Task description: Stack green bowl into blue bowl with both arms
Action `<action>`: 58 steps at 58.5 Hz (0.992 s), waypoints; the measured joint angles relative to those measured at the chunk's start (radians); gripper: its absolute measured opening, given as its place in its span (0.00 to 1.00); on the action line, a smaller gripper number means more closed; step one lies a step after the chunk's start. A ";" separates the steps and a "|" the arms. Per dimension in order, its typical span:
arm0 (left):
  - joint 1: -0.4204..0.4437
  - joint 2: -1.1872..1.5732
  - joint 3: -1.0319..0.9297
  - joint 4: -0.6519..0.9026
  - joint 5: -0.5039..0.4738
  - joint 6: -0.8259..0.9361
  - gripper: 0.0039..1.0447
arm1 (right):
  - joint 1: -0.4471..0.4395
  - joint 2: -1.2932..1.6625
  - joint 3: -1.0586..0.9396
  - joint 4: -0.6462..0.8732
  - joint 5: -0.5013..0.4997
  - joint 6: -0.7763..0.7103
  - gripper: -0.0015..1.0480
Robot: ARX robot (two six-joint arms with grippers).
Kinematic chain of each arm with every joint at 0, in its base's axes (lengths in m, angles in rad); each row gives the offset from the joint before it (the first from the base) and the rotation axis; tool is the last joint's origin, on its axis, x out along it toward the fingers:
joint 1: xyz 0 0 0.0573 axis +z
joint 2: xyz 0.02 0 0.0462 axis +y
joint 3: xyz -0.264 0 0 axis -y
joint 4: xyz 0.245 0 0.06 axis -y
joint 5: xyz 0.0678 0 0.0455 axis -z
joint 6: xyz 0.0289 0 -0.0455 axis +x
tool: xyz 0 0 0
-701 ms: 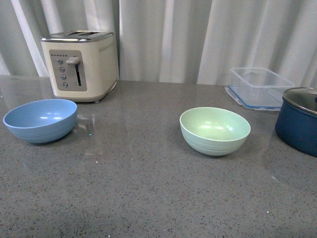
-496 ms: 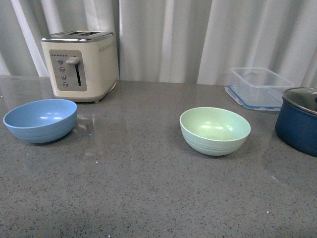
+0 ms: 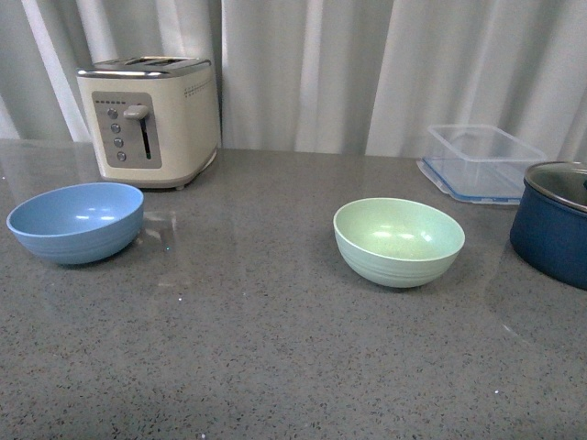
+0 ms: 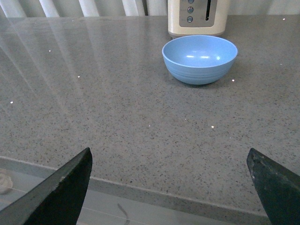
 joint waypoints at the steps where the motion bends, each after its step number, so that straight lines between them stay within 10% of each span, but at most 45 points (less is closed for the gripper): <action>1: 0.006 0.013 0.007 0.008 0.005 -0.001 0.94 | 0.000 0.000 0.000 0.000 -0.001 0.000 0.90; 21: 0.188 0.586 0.462 0.105 0.213 -0.179 0.94 | 0.000 0.000 0.000 0.000 -0.001 0.000 0.90; 58: 0.188 1.322 1.088 -0.131 0.208 -0.383 0.94 | 0.000 0.000 0.000 0.000 -0.001 0.000 0.90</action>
